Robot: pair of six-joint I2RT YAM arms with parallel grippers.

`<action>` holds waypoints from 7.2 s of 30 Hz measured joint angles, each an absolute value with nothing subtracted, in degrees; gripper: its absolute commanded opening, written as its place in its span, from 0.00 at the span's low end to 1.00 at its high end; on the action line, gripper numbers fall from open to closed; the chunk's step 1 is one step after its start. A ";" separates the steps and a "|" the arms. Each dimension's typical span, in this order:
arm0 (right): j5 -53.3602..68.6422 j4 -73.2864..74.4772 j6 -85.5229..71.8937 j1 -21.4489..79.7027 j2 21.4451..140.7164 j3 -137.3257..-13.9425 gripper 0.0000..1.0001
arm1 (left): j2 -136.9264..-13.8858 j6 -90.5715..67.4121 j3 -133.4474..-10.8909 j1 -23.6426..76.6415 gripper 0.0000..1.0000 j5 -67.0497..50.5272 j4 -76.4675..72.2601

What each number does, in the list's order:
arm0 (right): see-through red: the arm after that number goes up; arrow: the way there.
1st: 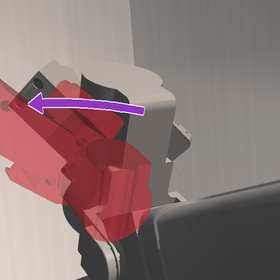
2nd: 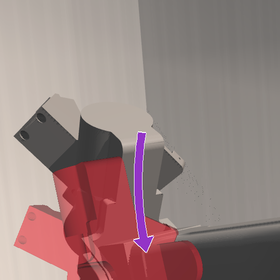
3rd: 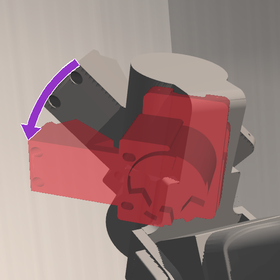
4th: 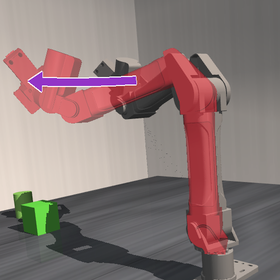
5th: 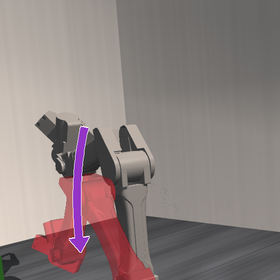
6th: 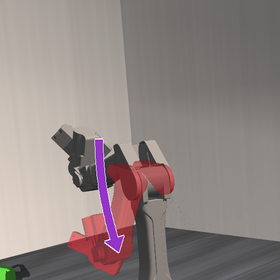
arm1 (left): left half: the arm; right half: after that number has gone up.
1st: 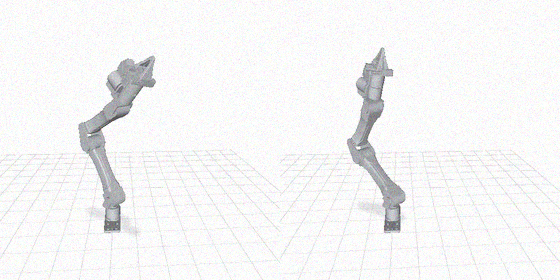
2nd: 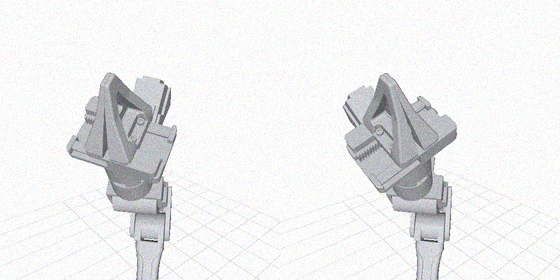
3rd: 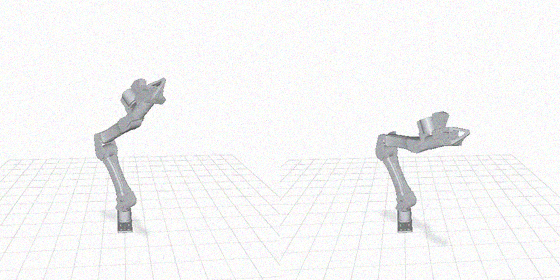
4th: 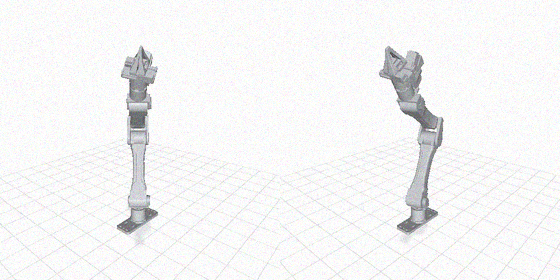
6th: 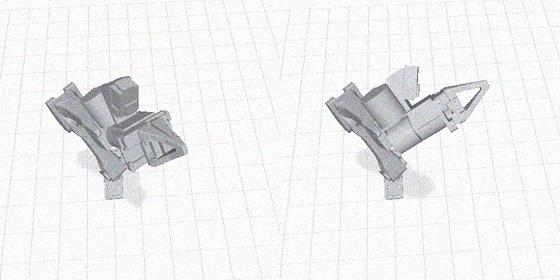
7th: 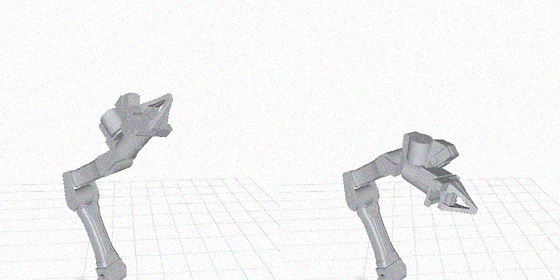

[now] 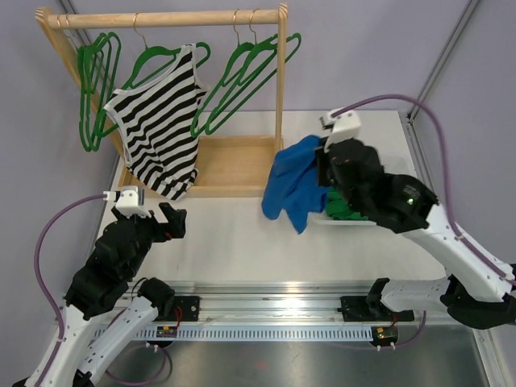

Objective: Remove the tank top from the hanger

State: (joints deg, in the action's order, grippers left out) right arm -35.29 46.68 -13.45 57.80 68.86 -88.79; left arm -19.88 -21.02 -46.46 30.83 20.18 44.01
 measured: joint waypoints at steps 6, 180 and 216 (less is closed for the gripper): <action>-41.50 49.30 -7.22 46.15 67.00 -97.62 0.00 | -19.86 -21.02 -46.44 30.83 0.99 20.18 43.94; 49.84 11.90 -39.20 14.02 33.87 -38.85 0.99 | -26.65 -24.08 -53.54 3.68 0.00 -15.29 39.42; -2.66 -3.97 -29.41 54.87 82.48 -46.50 0.00 | -14.28 -35.86 -22.74 4.27 0.00 -48.88 31.11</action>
